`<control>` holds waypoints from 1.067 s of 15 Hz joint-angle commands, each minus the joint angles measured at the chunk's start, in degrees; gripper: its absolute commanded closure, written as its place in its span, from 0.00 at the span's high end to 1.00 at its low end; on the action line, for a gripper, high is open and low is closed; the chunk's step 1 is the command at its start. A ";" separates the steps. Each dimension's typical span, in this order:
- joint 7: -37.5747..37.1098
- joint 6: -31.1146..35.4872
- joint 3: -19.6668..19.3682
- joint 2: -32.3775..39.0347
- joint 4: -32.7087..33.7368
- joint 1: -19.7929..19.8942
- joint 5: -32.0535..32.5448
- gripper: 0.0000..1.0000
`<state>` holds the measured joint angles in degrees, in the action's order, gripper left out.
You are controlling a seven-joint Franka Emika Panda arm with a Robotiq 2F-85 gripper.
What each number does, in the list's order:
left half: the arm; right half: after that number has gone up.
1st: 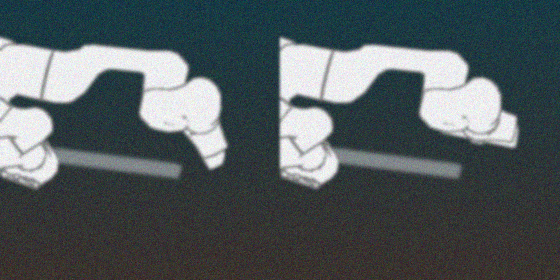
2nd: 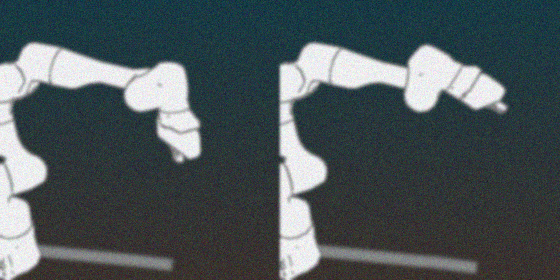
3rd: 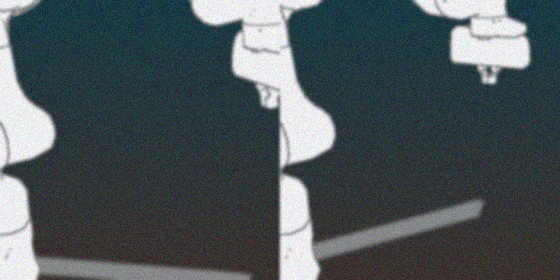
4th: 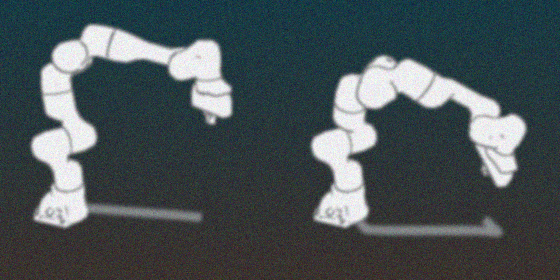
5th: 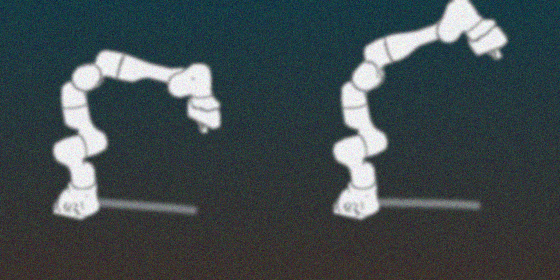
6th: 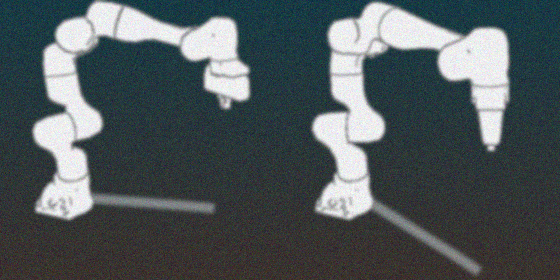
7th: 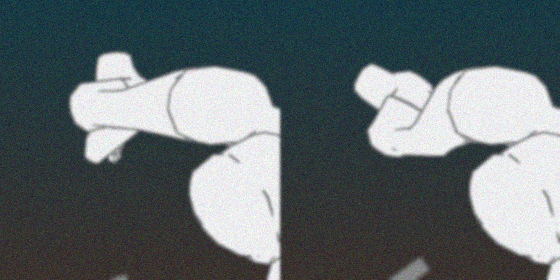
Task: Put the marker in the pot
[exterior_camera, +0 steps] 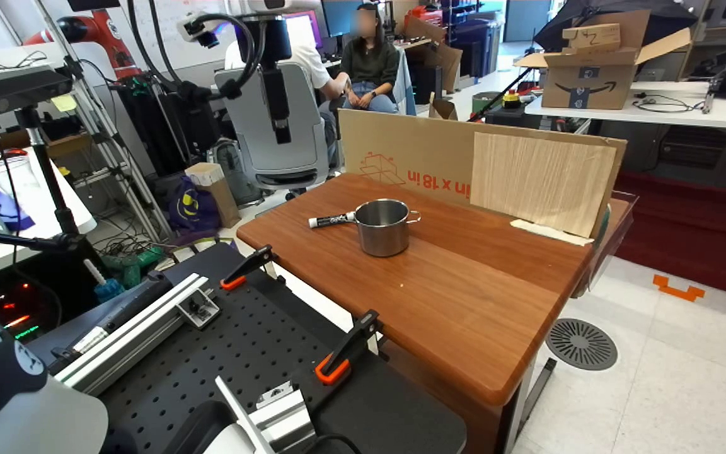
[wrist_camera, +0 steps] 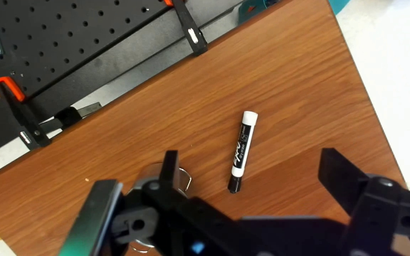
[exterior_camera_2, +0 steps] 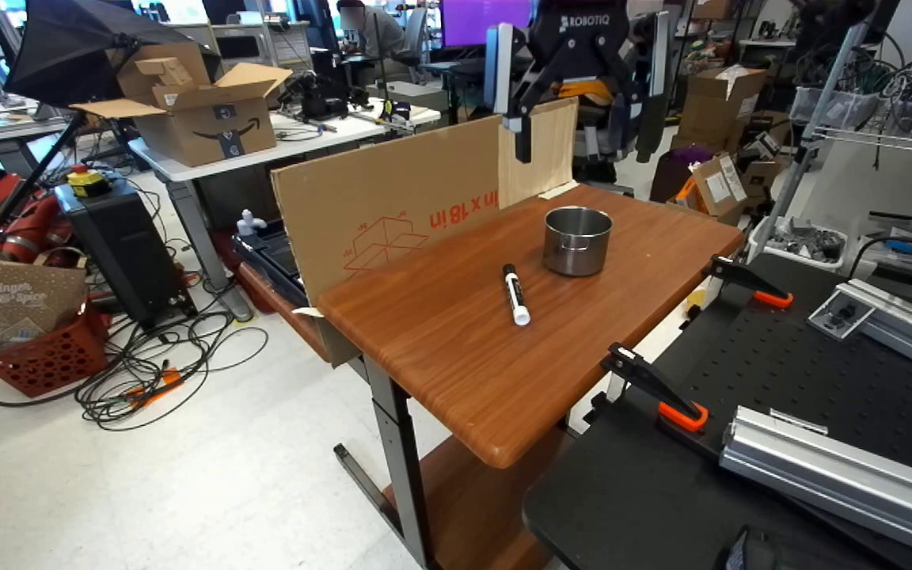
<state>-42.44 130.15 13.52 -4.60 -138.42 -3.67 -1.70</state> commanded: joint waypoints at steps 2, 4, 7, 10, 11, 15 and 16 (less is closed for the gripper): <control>-5.94 10.08 -1.28 2.63 -2.79 -1.49 0.64 1.00; -8.94 15.04 -1.55 4.60 -3.68 -1.57 1.91 1.00; -11.39 19.49 -2.92 8.53 -3.11 -1.61 2.72 1.00; -12.54 22.43 -5.02 11.91 -2.03 -2.01 2.64 1.00; -12.94 23.05 -5.76 13.04 -1.47 -2.25 2.82 1.00; -15.30 23.97 -8.59 18.38 2.22 -4.29 3.73 1.00; -15.69 24.09 -9.19 19.51 3.06 -4.95 3.77 1.00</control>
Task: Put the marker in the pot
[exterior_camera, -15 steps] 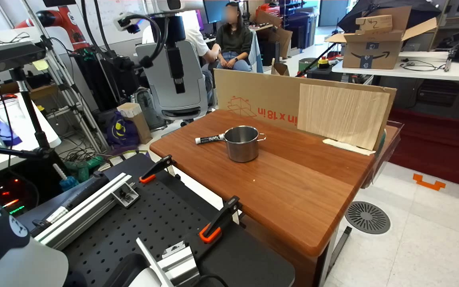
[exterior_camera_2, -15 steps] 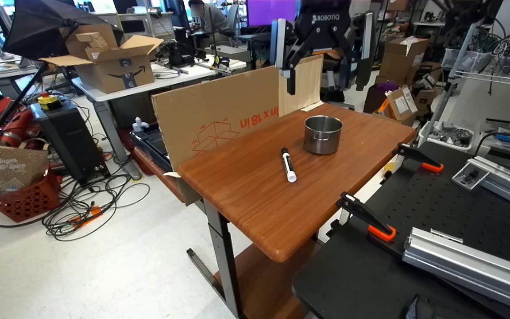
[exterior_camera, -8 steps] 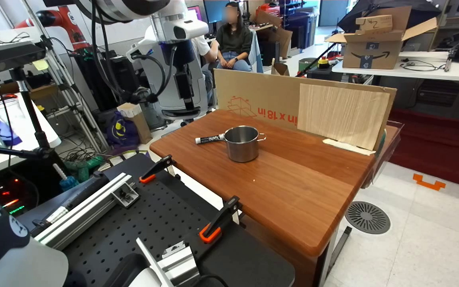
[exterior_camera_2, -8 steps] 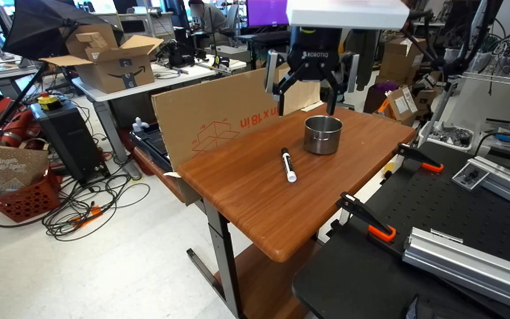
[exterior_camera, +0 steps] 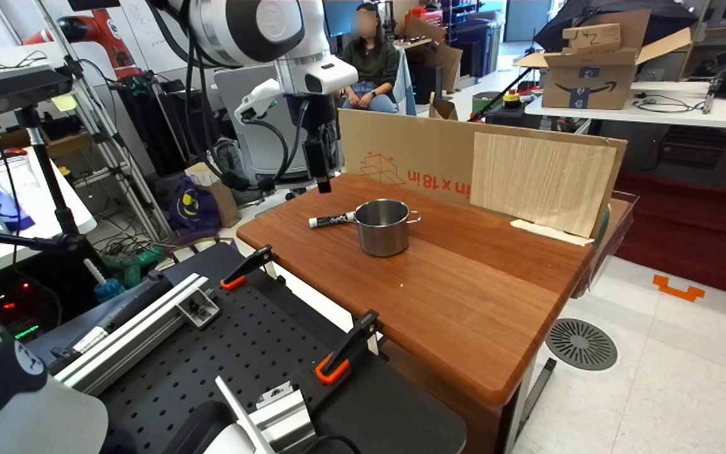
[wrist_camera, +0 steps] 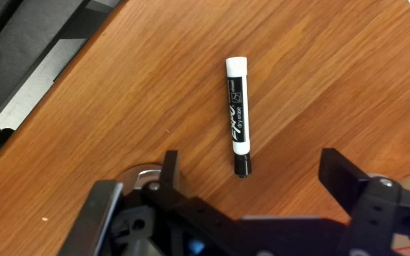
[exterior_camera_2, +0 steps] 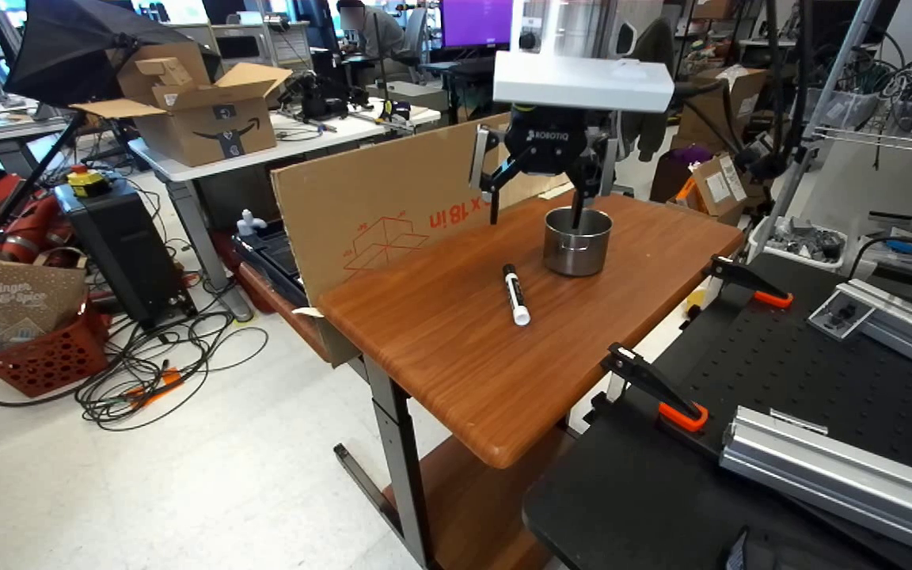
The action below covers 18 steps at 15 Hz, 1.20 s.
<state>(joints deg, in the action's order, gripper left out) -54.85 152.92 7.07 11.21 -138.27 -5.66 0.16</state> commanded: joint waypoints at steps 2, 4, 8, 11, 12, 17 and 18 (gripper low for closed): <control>-4.61 1.34 -4.04 6.49 4.93 -4.58 2.30 1.00; -5.69 0.86 -5.44 9.13 6.98 -6.09 2.23 1.00; -7.33 0.57 -8.43 13.39 10.03 -8.80 2.39 1.00; -8.65 -0.23 -10.39 16.03 12.14 -10.74 2.82 1.00; -8.92 -0.33 -10.77 16.73 12.73 -11.22 2.73 1.00; -10.16 -0.66 -12.63 20.01 15.40 -13.50 2.91 0.96; -10.18 -0.78 -12.84 20.33 15.73 -13.71 2.84 0.72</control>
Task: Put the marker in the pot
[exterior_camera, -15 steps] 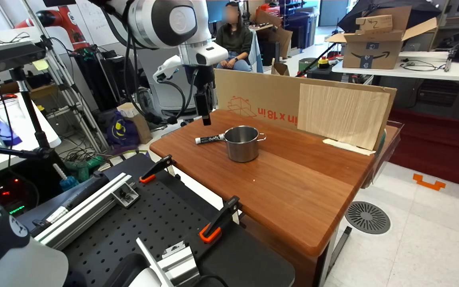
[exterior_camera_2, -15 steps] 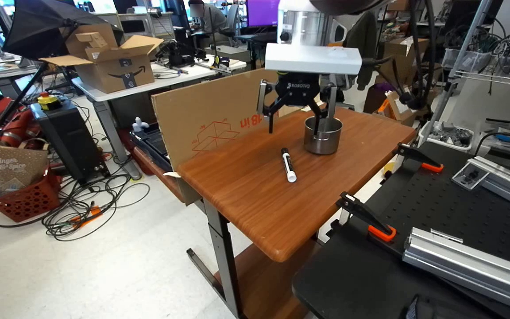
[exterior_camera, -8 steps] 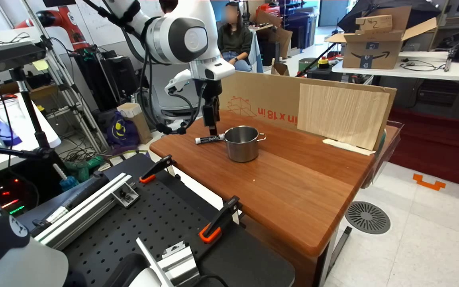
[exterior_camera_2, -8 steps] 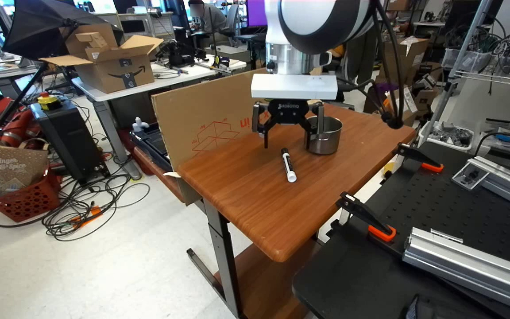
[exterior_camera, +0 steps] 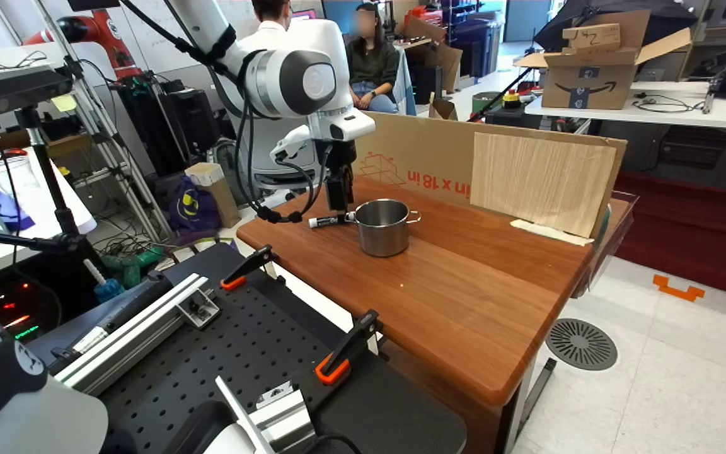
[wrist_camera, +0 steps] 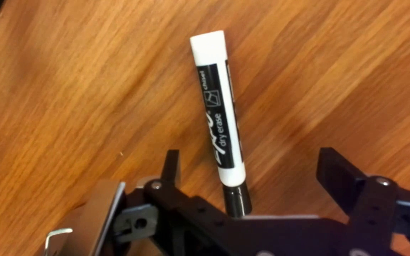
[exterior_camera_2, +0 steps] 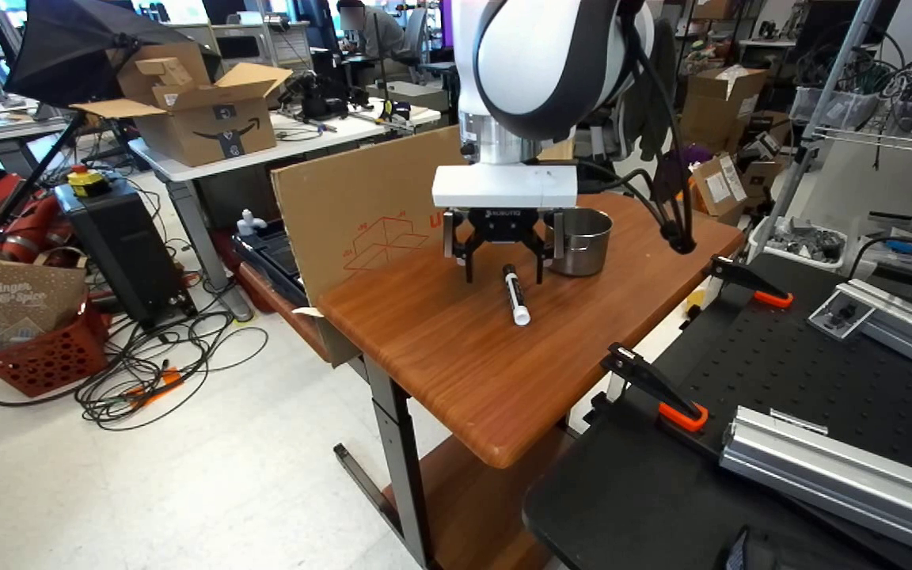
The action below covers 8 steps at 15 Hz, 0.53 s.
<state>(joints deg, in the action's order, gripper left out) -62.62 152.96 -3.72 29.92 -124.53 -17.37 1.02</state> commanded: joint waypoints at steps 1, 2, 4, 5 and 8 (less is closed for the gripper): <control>-2.50 -0.85 -2.35 1.94 2.29 -2.27 2.04 0.71; -2.51 -0.86 -2.63 2.15 2.51 -2.46 2.07 0.69; -2.70 -0.93 -3.16 2.42 2.95 -2.91 2.23 0.55; -2.91 -1.07 -3.44 2.50 3.13 -3.18 2.40 0.45; -3.05 -1.42 -3.68 2.64 3.77 -3.49 2.87 0.24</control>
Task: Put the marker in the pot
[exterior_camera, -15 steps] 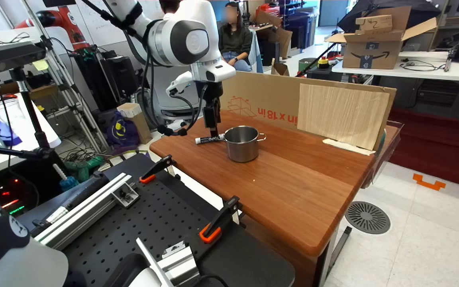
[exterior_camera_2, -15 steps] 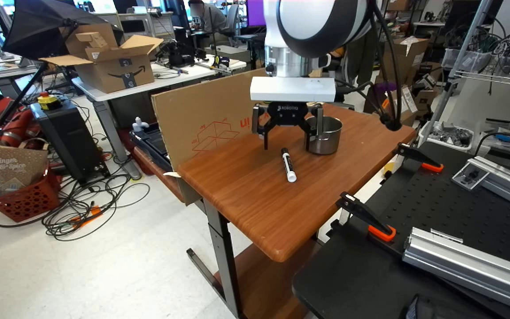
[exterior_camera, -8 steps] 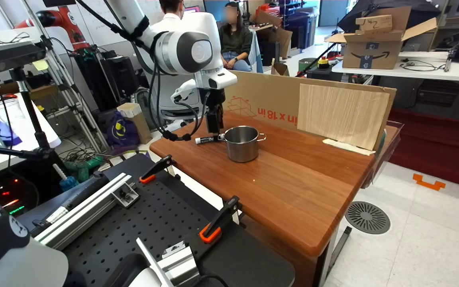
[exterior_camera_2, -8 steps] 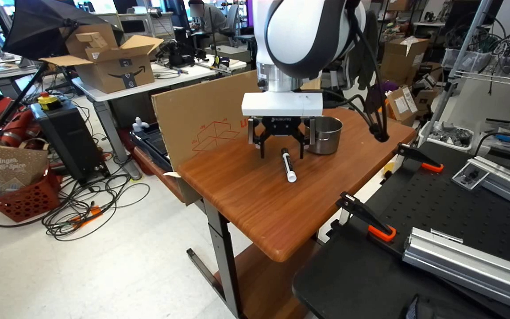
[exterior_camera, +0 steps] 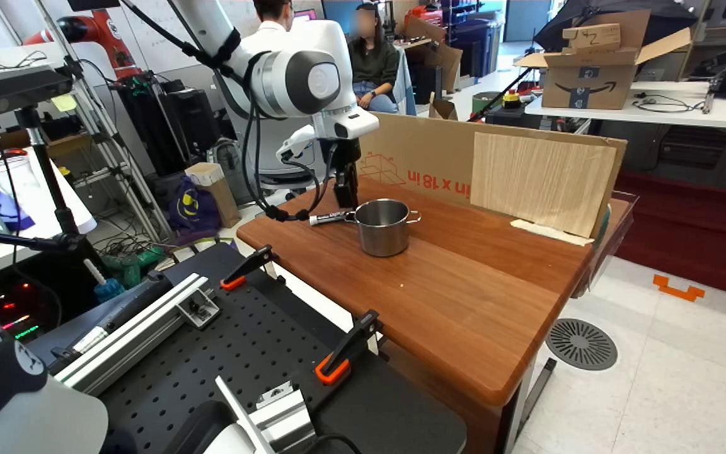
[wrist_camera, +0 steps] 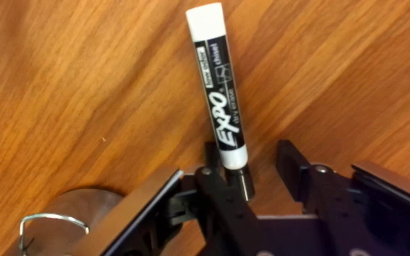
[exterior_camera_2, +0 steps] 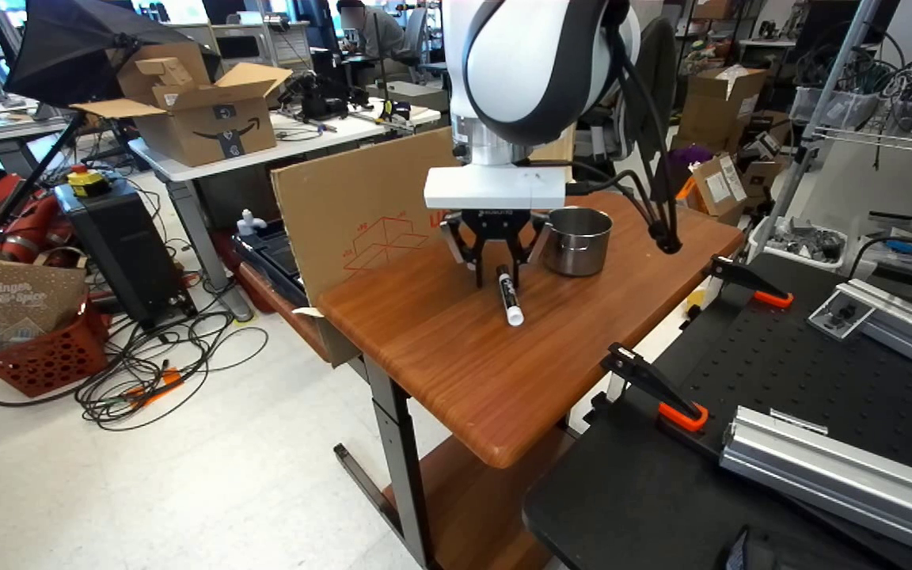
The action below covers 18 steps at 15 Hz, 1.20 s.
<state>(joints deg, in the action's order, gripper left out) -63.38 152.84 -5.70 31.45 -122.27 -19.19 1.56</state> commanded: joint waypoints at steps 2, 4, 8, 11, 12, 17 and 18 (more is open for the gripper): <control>-2.36 -1.48 -1.72 1.11 1.73 -1.70 2.75 0.09; -2.26 -1.62 -1.65 1.05 1.80 -1.66 2.94 0.01; -1.95 -2.45 -1.43 0.55 1.67 -1.63 3.44 0.05; -1.62 -3.42 -1.11 -1.53 0.22 -2.60 4.42 0.05; -1.38 -3.92 -0.89 -2.39 -0.28 -2.99 4.91 0.05; -3.99 -7.61 -1.36 -9.67 -3.34 -6.12 10.68 0.05; -4.98 -8.38 -1.24 -11.29 -3.93 -6.18 12.45 0.05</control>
<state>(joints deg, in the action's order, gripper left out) -64.87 147.01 -5.94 25.41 -123.07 -24.11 8.80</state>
